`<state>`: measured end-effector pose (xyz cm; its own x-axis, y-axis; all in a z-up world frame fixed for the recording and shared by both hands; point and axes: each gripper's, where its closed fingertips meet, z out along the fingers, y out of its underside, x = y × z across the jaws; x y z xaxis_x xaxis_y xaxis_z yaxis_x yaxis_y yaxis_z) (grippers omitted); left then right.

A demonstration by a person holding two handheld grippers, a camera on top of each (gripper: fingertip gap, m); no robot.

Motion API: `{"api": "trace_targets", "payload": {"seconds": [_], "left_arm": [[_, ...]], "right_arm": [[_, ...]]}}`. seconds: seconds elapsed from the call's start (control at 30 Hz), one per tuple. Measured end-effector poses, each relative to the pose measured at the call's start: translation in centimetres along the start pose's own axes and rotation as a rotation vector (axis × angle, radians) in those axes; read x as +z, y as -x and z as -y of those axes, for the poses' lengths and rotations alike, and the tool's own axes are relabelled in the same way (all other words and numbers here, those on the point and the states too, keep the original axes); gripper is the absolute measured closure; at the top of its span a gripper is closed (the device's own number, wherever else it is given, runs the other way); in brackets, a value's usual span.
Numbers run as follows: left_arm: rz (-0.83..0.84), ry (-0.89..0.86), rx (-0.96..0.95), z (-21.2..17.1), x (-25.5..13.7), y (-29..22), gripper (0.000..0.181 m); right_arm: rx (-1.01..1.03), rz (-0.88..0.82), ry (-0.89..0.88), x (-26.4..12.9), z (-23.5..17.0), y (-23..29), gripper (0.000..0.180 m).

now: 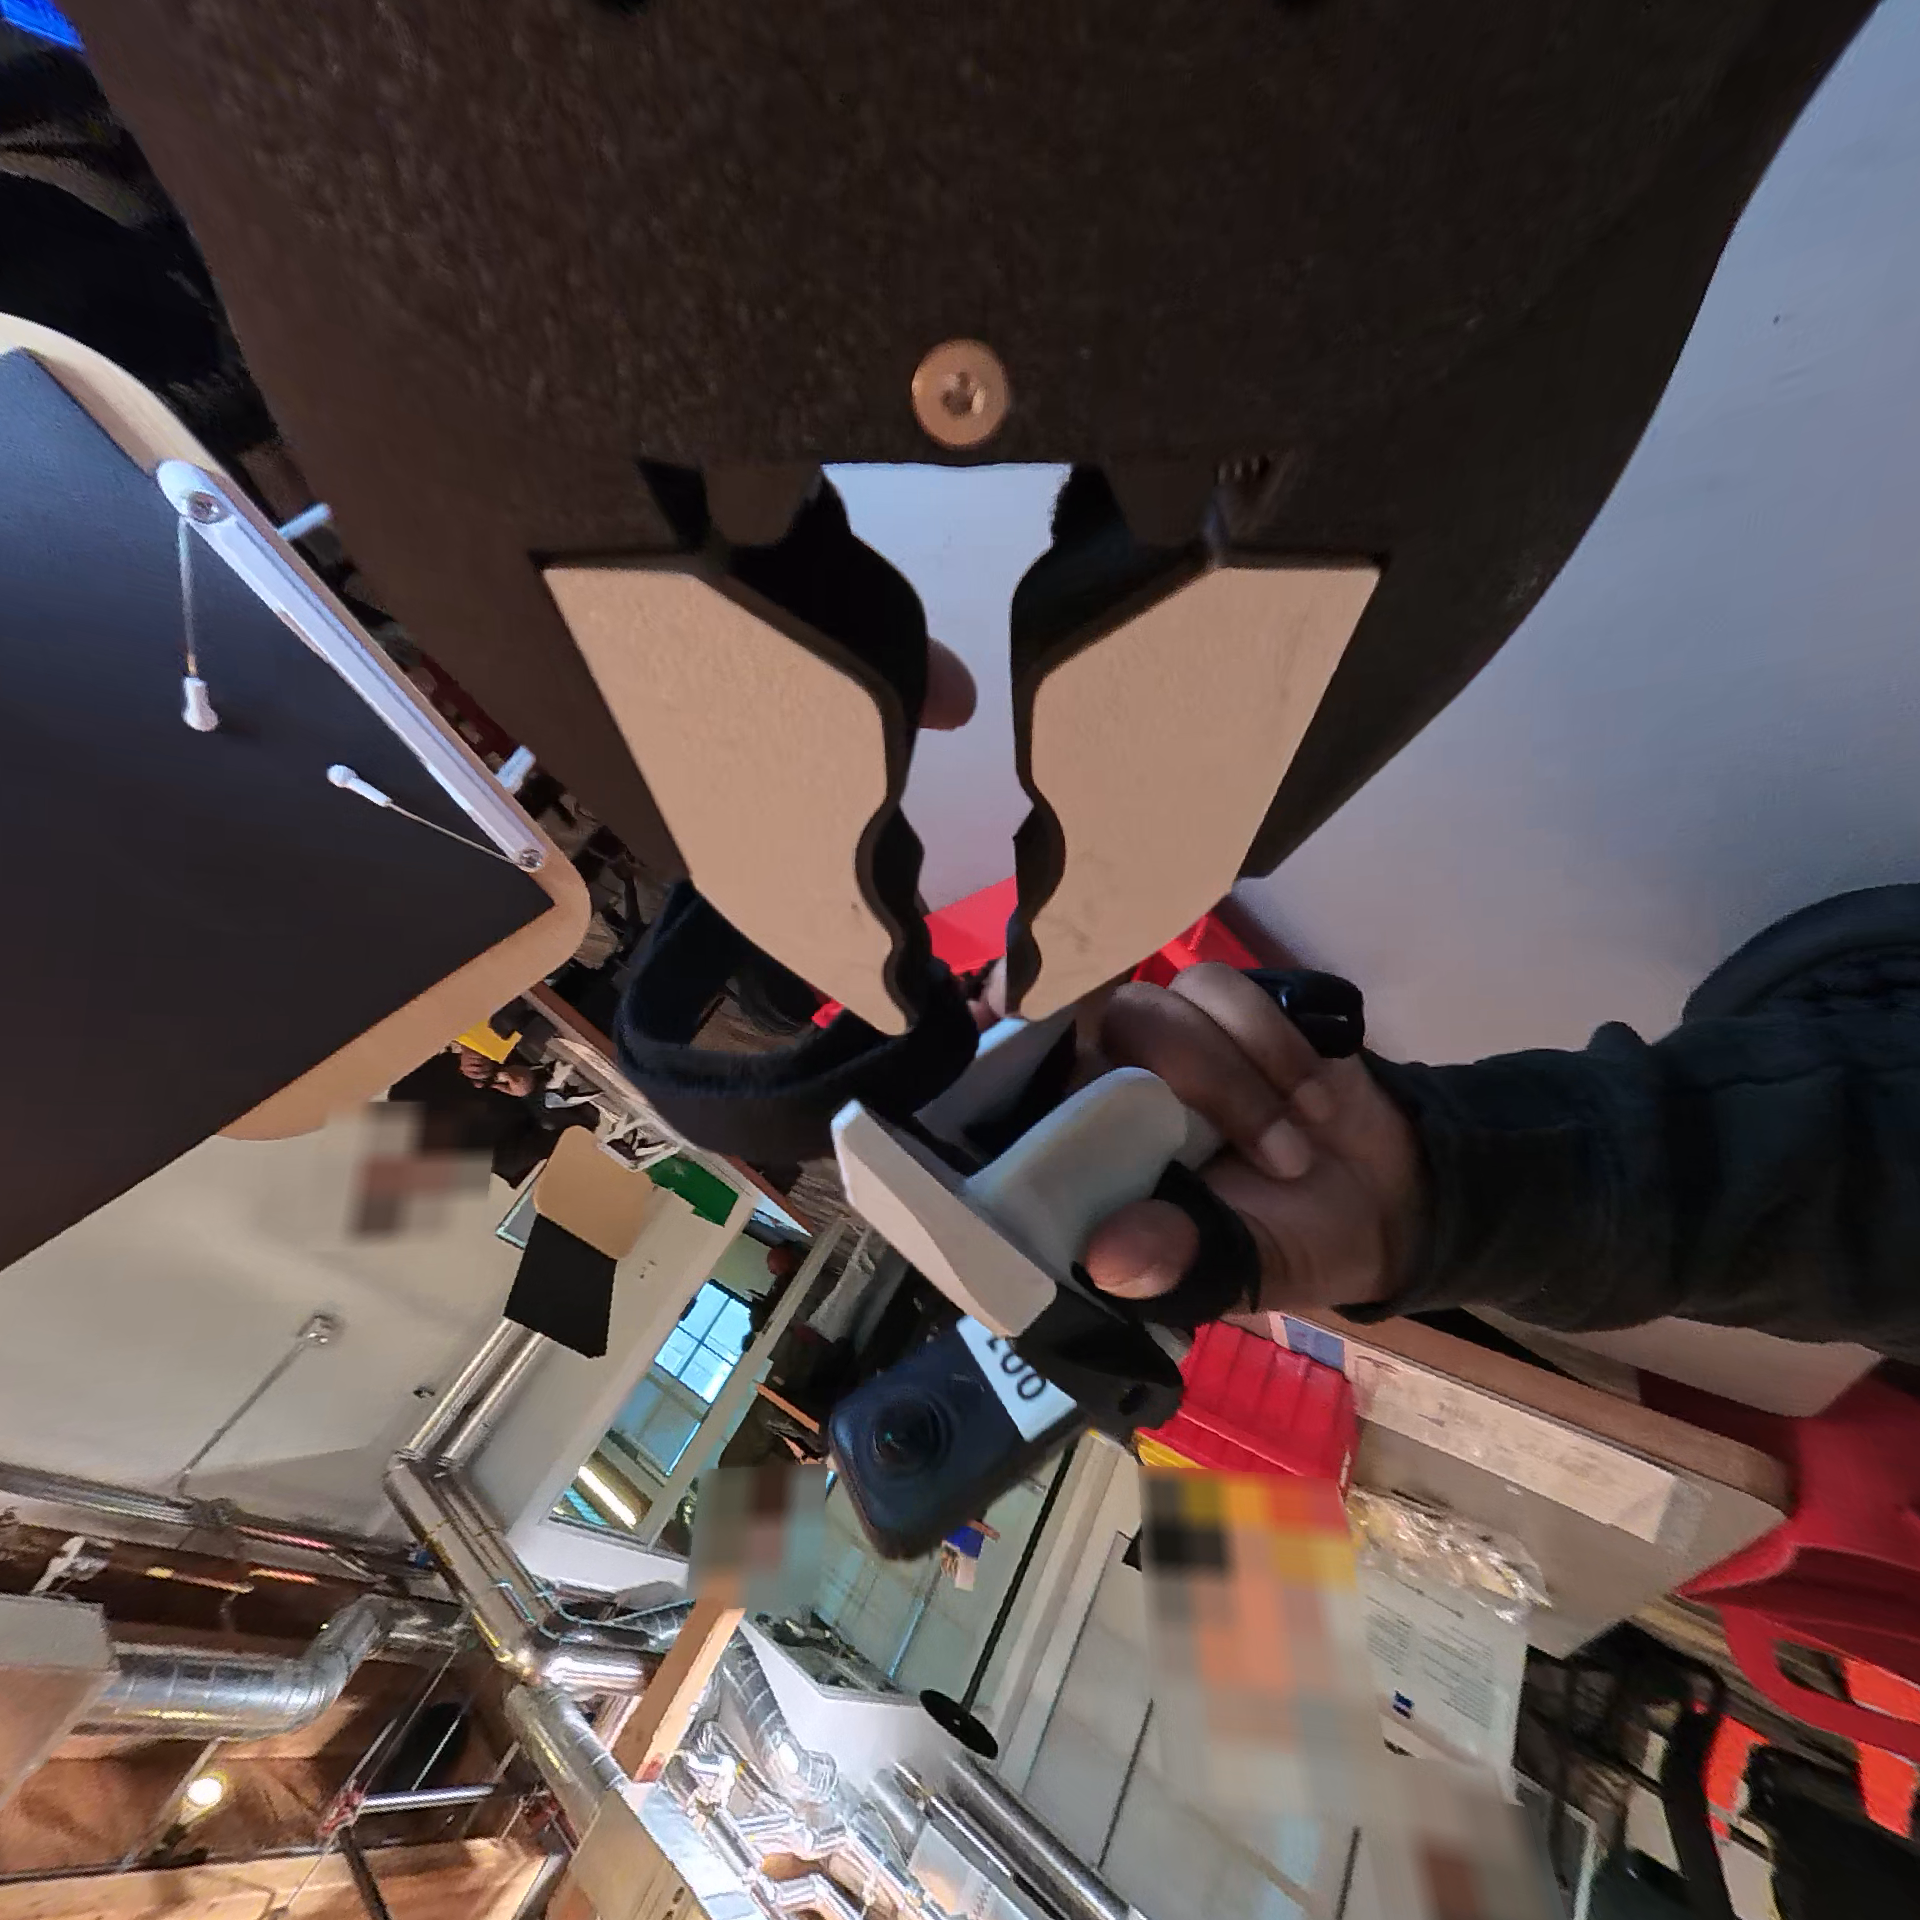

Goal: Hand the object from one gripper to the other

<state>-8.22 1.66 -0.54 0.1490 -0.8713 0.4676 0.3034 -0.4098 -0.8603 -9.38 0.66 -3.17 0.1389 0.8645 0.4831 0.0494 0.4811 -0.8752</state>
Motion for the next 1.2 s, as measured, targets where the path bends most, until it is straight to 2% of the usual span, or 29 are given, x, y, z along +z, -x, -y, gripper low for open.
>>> {"api": "trace_targets", "payload": {"seconds": [0.1,0.23,0.27,0.5,0.63,0.8,0.87,1.0,1.1,1.2], "left_arm": [[-0.010,0.012,-0.042,-0.4,0.2,0.2,0.169],[0.032,0.066,0.057,-0.4,-0.4,0.3,0.155],[0.050,0.084,0.108,-0.3,-0.8,0.2,0.150],[0.238,0.236,0.665,-0.4,-2.2,-0.5,0.147],[0.272,0.265,0.817,-1.0,-1.4,-0.9,0.153],[0.260,0.369,0.995,-3.0,-0.7,-1.1,0.152],[0.232,0.372,1.022,-3.4,-0.4,-1.7,0.157],[0.195,0.316,0.980,-3.1,0.1,-2.6,0.177],[0.224,0.252,0.855,-1.9,0.3,-2.4,0.179],[0.244,0.213,0.746,-0.9,0.1,-2.1,0.179]], "right_arm": [[0.043,0.038,0.001,0.0,0.0,0.4,0.176],[0.288,0.169,-0.076,-0.9,1.5,0.4,0.177],[0.352,0.199,-0.083,-1.3,1.7,0.2,0.177],[0.643,0.366,-0.065,-3.0,2.2,-0.4,0.177],[0.695,0.507,-0.003,-3.1,1.8,1.9,0.177],[0.744,0.627,-0.014,-3.1,2.5,3.7,0.177],[0.764,0.657,-0.030,-3.2,2.9,4.0,0.176],[0.769,0.641,-0.068,-3.4,3.7,3.5,0.176],[0.722,0.512,-0.196,-3.8,4.8,1.0,0.172],[0.640,0.336,-0.209,-4.1,4.0,-1.8,0.171]]}}
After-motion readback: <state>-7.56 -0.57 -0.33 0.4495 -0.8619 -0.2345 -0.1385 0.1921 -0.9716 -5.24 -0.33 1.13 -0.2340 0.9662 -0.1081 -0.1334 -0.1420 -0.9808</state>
